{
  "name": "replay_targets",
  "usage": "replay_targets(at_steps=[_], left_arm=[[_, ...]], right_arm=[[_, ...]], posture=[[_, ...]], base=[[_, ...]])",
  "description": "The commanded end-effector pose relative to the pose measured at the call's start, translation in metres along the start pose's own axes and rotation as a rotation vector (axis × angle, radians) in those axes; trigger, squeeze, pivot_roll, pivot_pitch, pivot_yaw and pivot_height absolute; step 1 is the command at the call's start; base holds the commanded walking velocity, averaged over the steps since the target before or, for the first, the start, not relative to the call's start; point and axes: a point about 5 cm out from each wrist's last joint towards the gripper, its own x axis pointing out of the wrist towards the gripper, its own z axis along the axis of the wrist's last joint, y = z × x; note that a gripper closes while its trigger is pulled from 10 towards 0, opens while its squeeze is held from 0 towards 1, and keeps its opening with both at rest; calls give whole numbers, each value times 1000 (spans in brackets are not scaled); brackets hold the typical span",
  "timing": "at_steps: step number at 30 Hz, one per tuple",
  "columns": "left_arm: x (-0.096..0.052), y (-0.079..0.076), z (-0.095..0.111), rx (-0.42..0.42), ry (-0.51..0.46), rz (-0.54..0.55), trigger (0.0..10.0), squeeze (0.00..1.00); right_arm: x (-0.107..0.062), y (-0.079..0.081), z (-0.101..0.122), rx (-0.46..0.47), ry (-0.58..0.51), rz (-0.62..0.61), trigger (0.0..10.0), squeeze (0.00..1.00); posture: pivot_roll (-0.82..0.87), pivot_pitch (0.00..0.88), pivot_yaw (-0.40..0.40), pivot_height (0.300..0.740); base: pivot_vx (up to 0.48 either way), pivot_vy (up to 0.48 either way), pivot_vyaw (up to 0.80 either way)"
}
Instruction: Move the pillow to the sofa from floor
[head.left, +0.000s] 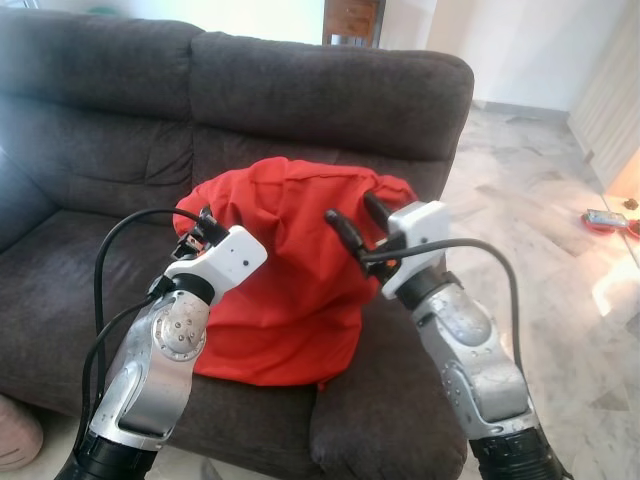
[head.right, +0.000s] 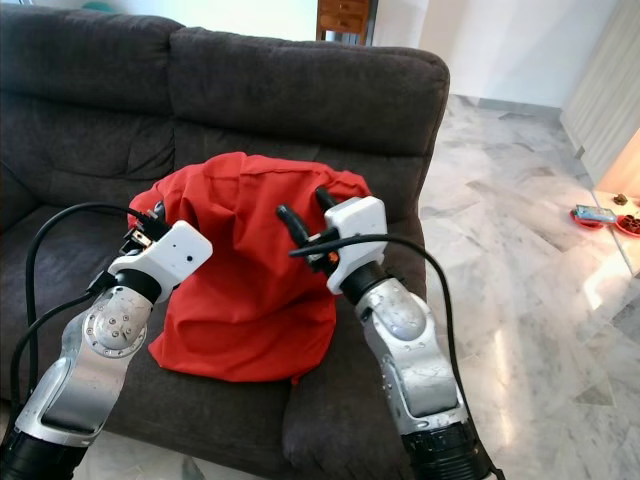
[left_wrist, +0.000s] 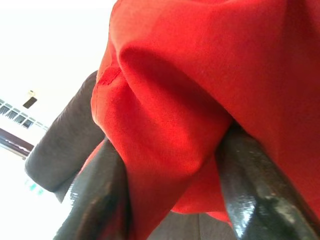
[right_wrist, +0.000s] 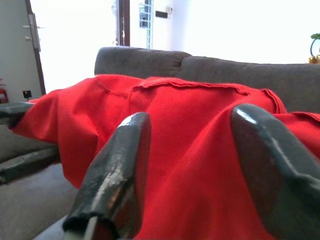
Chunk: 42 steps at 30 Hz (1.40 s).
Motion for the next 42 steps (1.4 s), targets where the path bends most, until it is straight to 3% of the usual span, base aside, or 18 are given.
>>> replay_targets(at_steps=[1, 14, 17, 18, 19, 20, 27, 30, 31, 36, 38, 42], left_arm=[[1, 0, 5, -1, -24, 0, 10000, 1000], [3, 14, 13, -25, -68, 79, 10000, 1000], [3, 21, 16, -9, -84, 142, 10000, 1000], [3, 23, 18, -8, -94, 164, 10000, 0], [3, 25, 19, -7, -100, 178, 10000, 0], [2, 28, 18, -17, -98, 196, 10000, 0], [-1, 19, 1, -34, -24, 163, 10000, 0], [-6, -4, -28, -61, 78, 104, 10000, 0], [-6, -4, -28, -61, 78, 104, 10000, 0], [-36, -50, -99, -253, 357, 12, 10000, 0], [-43, -56, -110, -270, 403, 1, 10000, 0], [-78, -84, -150, -331, 593, -52, 10000, 0]], right_arm=[[3, 3, 6, -5, -29, 18, 10000, 1000], [4, 2, 8, 12, -45, 6, 10000, 1000], [4, -2, 12, -4, -78, -35, 10000, 1000], [4, -5, 15, -13, -95, -65, 10000, 184], [4, -7, 16, -18, -105, -85, 10000, 184], [3, -15, 17, -30, -113, -152, 10000, 0], [-4, -41, 5, -24, -66, -297, 10000, 0], [-20, -58, -23, -49, 41, -387, 10000, 0], [-20, -58, -23, -49, 41, -387, 10000, 0], [-64, -91, -76, -71, 262, -587, 10000, 0], [-71, -95, -85, -69, 299, -605, 10000, 0], [-107, -107, -118, -100, 484, -669, 10000, 0]], posture=[[80, 36, -53, 740], [83, 37, -54, 740], [83, 37, -52, 740], [83, 37, -53, 740], [83, 37, -53, 740], [84, 38, -52, 740], [87, 35, -53, 740], [86, 32, -52, 740], [86, 32, -52, 740], [84, 27, -50, 740], [84, 26, -48, 740], [84, 15, -48, 740]], base=[[0, 0, 0], [0, 0, 0], [0, 0, 0], [0, 0, 0], [0, 0, 0], [0, 0, 0], [0, 0, 0], [0, 0, 0], [0, 0, 0], [0, 0, 0], [0, 0, 0], [0, 0, 0]])
